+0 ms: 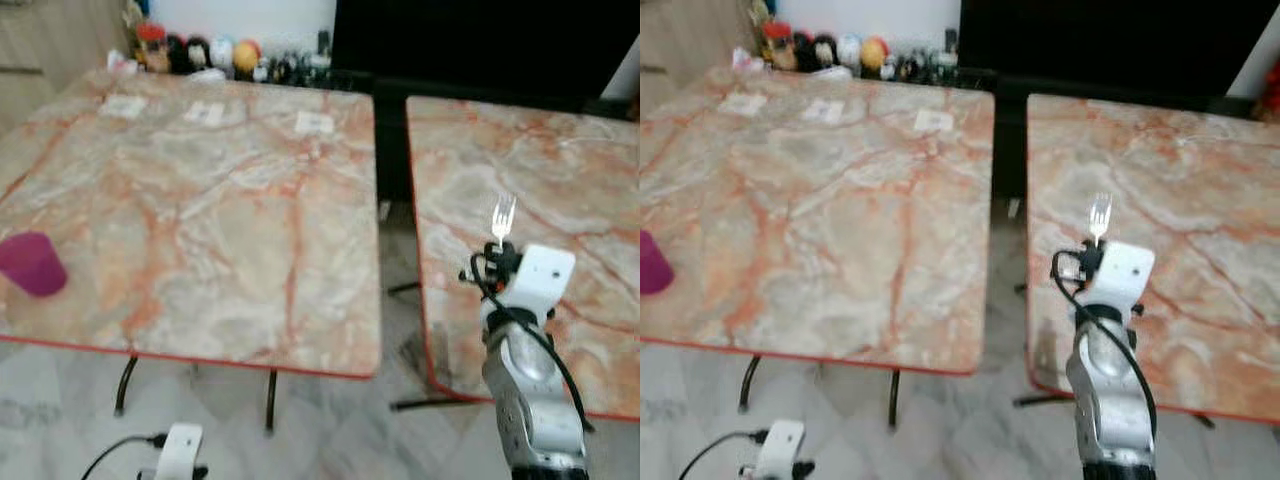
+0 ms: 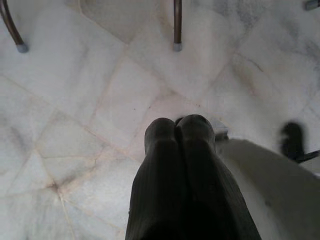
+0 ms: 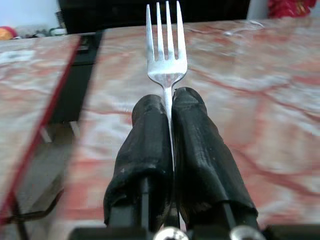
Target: Setting the table
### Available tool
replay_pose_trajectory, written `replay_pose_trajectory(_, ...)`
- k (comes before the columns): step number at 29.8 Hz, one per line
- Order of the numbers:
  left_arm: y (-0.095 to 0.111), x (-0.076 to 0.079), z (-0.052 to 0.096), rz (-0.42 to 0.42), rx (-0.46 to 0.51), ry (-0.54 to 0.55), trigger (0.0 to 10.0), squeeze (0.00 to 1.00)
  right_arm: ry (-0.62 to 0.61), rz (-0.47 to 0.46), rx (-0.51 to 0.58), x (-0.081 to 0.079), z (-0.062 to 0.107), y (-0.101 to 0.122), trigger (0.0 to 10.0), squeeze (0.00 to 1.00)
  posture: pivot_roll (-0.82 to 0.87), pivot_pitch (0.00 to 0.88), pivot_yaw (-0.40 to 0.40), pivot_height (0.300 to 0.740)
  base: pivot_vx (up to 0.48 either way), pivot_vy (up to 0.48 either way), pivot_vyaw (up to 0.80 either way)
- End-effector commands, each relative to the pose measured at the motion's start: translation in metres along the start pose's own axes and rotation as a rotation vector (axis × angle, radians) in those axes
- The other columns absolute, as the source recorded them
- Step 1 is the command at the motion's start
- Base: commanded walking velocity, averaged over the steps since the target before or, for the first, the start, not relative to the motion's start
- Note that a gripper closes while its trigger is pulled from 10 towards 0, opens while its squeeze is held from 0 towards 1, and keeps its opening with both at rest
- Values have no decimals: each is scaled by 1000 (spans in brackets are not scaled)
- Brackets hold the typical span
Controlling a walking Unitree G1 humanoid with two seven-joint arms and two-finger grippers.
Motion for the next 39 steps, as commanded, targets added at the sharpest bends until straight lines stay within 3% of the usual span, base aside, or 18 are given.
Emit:
replay_pose_trajectory(1,-5,10,0,0,-17,-23,10000,0,-44,14,6,15,-1,3,10000,0,36,65,-12,740,0,-458,0)
replay_pose_trajectory(19,-4,9,-1,-4,-15,-23,10000,0,-87,32,89,31,-12,31,10000,0,22,55,-7,740,0,-455,0)
replay_pose_trajectory(31,-3,8,-1,-7,-14,-17,10000,0,-177,63,182,60,-18,63,10000,0,18,60,-6,740,0,-443,0)
replay_pose_trajectory(36,-3,7,-1,-6,-17,-9,10000,0,-258,143,93,85,-25,52,10000,0,24,62,-4,740,0,0,0)
replay_pose_trajectory(39,-3,7,-1,-5,-17,-8,10000,0,-273,128,45,92,-28,43,10000,0,23,63,-1,740,0,0,0)
Point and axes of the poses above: a point about 5 cm out from each wrist's last joint towards the gripper, its own z axis pointing back from the gripper into the wrist, its own y axis along the axis of the wrist's last joint, x = y × z, the point moved 6 cm from there along -z, pointing out of the wrist towards the gripper, and after that the axes turned 9 degrees about -z, right-handed, at the moved point
